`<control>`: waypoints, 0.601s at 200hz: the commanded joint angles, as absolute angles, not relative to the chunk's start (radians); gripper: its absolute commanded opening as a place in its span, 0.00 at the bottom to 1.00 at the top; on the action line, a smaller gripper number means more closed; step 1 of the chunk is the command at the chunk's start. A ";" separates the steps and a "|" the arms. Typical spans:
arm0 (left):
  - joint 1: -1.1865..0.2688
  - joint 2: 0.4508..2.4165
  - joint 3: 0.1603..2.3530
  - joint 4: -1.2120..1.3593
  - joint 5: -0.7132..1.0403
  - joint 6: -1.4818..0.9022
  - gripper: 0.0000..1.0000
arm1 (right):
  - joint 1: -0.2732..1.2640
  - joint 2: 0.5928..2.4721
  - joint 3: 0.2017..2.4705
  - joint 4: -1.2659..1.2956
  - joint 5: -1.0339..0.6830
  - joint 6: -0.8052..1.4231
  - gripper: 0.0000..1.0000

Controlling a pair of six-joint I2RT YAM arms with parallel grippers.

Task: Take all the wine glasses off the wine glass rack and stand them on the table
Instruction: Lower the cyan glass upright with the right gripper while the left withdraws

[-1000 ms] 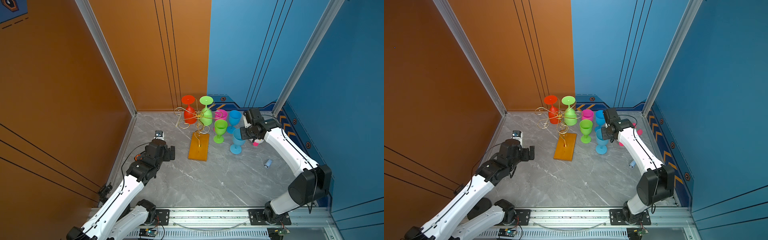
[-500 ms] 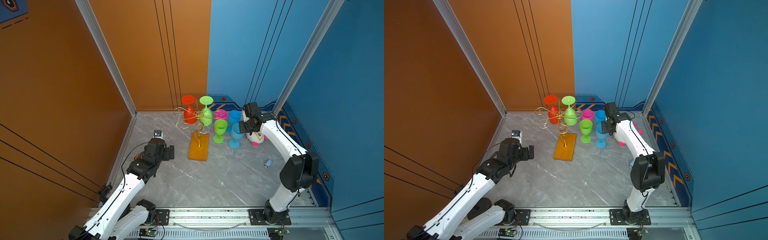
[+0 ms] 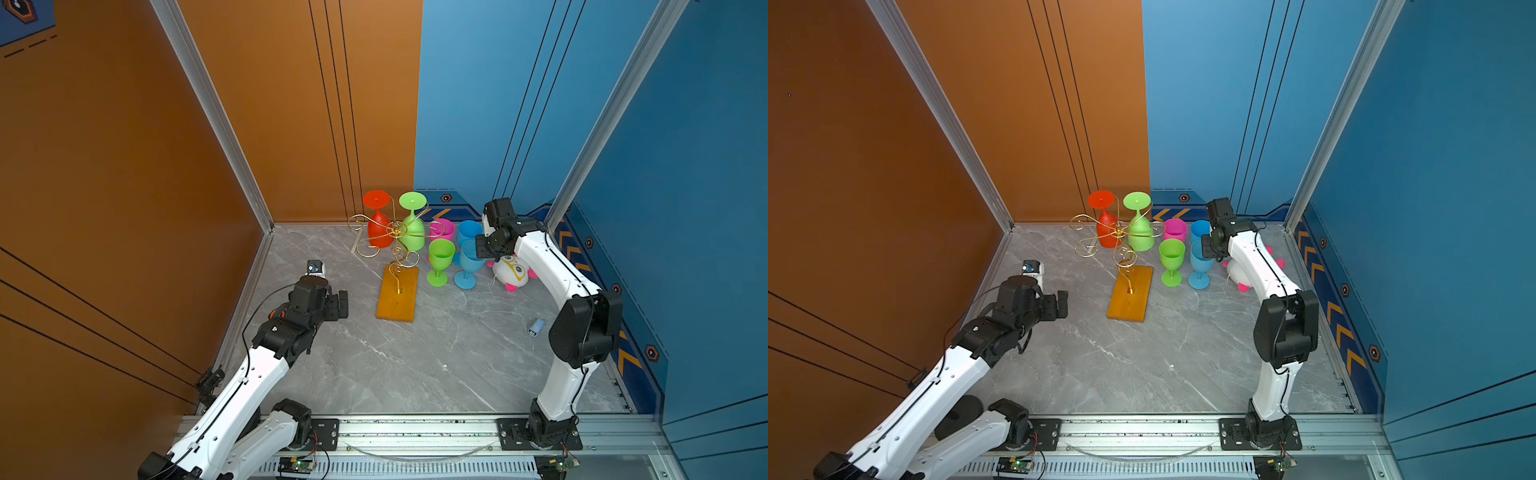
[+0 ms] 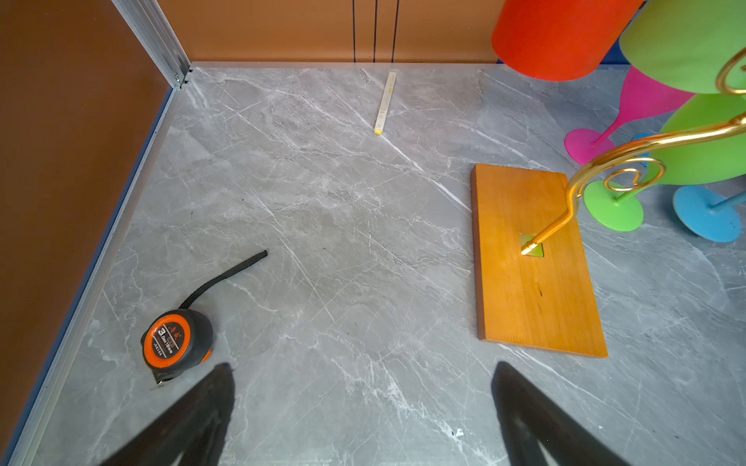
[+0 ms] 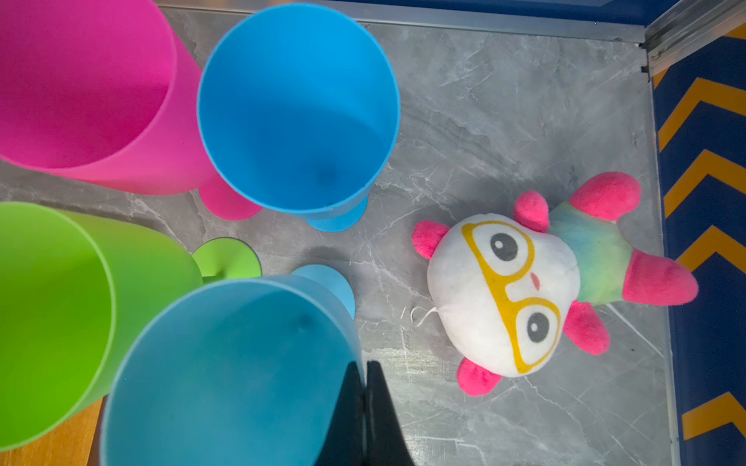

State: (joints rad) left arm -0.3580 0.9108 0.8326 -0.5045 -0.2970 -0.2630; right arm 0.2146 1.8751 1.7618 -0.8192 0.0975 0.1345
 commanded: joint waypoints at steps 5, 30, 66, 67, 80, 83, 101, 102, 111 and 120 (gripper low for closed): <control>-0.339 0.902 0.858 -0.494 -0.272 -0.271 0.99 | 0.211 1.901 1.790 -0.816 0.081 0.152 0.00; -0.331 0.902 0.859 -0.494 -0.265 -0.272 0.99 | 0.211 1.917 1.826 -0.816 0.081 0.156 0.00; -0.322 0.904 0.859 -0.494 -0.256 -0.273 0.99 | 0.210 1.931 1.839 -0.816 0.086 0.156 0.00; -0.322 0.904 0.859 -0.494 -0.256 -0.273 0.99 | 0.210 1.931 1.840 -0.815 0.086 0.156 0.00; -0.321 0.904 0.859 -0.495 -0.253 -0.273 0.99 | 0.211 1.937 1.843 -0.815 0.084 0.156 0.00; -0.318 0.904 0.859 -0.493 -0.251 -0.273 0.99 | 0.210 1.939 1.844 -0.816 0.085 0.157 0.00; -0.316 0.904 0.859 -0.494 -0.249 -0.274 0.99 | 0.209 1.946 1.846 -0.818 0.082 0.157 0.00; -0.316 0.904 0.859 -0.494 -0.248 -0.273 0.99 | 0.209 1.946 1.847 -0.818 0.082 0.156 0.00; -0.316 0.904 0.859 -0.494 -0.246 -0.275 0.99 | 0.209 1.947 1.847 -0.820 0.080 0.157 0.00; -0.314 0.904 0.860 -0.493 -0.244 -0.275 0.99 | 0.210 1.948 1.846 -0.823 0.078 0.157 0.00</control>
